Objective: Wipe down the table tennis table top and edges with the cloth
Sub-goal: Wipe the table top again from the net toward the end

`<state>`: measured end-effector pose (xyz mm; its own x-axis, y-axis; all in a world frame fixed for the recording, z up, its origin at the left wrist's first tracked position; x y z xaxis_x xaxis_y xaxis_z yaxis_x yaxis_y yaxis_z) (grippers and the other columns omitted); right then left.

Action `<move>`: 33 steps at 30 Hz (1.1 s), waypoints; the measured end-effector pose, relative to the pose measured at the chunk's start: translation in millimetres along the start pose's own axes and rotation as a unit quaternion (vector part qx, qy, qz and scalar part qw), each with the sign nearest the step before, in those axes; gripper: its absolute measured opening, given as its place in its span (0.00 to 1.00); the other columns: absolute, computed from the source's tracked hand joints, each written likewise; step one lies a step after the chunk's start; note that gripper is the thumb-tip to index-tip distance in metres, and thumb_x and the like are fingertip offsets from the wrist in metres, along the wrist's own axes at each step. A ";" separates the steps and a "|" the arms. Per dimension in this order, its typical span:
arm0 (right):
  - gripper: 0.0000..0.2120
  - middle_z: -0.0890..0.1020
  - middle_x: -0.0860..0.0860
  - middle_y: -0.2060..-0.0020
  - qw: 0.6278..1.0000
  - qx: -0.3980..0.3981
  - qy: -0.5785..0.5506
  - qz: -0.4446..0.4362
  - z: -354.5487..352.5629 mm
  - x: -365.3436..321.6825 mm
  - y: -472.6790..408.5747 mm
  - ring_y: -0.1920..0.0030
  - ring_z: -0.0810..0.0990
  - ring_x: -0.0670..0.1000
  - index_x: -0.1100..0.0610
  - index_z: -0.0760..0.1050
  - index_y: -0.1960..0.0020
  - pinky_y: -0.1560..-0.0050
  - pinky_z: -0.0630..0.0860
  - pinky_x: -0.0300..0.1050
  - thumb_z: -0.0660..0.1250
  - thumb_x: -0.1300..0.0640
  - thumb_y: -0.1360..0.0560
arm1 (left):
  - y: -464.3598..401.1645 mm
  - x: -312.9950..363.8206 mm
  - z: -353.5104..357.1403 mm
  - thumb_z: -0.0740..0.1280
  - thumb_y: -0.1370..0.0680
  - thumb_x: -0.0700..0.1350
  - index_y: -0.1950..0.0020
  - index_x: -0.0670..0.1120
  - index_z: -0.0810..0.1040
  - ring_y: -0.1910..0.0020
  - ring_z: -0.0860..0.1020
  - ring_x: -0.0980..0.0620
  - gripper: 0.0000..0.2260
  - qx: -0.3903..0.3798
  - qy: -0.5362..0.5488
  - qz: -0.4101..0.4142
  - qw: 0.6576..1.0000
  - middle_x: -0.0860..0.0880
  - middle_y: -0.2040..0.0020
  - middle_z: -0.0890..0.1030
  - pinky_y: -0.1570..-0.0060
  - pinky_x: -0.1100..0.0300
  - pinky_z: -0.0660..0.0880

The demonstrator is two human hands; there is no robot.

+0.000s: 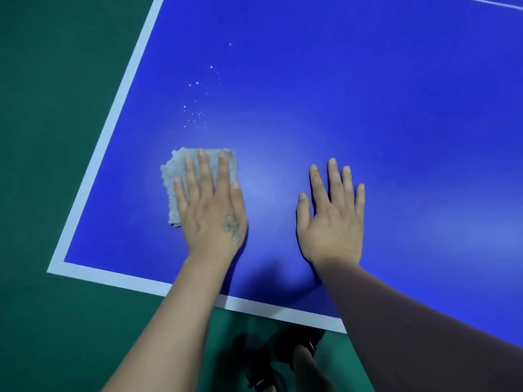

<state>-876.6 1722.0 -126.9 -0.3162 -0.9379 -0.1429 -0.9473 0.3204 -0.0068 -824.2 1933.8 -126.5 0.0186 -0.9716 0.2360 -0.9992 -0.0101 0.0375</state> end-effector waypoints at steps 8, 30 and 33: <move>0.29 0.55 0.50 0.13 1.000 0.014 -0.012 -0.001 -3.2 -3.1 -0.9 0.13 0.49 0.54 0.47 0.60 0.14 0.15 0.49 0.63 0.48 0.40 0.13 | 55.7 46.3 9.0 0.48 0.10 0.53 0.12 0.53 0.52 0.13 0.47 0.46 0.25 -0.039 -0.019 0.206 0.977 0.48 0.12 0.50 0.17 0.40 0.53; 0.28 0.57 0.51 0.14 0.999 0.035 -0.009 -0.002 -3.1 -3.2 -1.4 0.13 0.52 0.56 0.49 0.63 0.15 0.15 0.51 0.64 0.52 0.43 0.13 | -31.7 23.6 2.0 0.45 0.11 0.55 0.12 0.52 0.52 0.13 0.45 0.44 0.26 -0.003 -0.005 0.096 0.995 0.45 0.12 0.49 0.16 0.41 0.45; 0.28 0.57 0.50 0.14 0.999 0.034 -0.014 -0.001 -3.6 -3.5 -1.2 0.13 0.52 0.55 0.48 0.63 0.15 0.15 0.50 0.63 0.53 0.43 0.13 | -3.5 46.8 7.9 0.45 0.11 0.54 0.12 0.53 0.49 0.13 0.43 0.45 0.26 -0.021 -0.016 0.164 0.986 0.47 0.12 0.47 0.16 0.41 0.47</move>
<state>-874.5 1724.4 -122.8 -0.3121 -0.9348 -0.1696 -0.9417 0.3280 -0.0749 -820.0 1886.5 -123.2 -0.3077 -0.9279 0.2104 -0.9489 0.3155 0.0038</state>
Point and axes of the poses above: each hand's wrist, its own y-axis away from the middle knuckle, its own z-axis out of the palm, x = y × z, the point moved 6 cm from there along -y, towards the middle knuckle
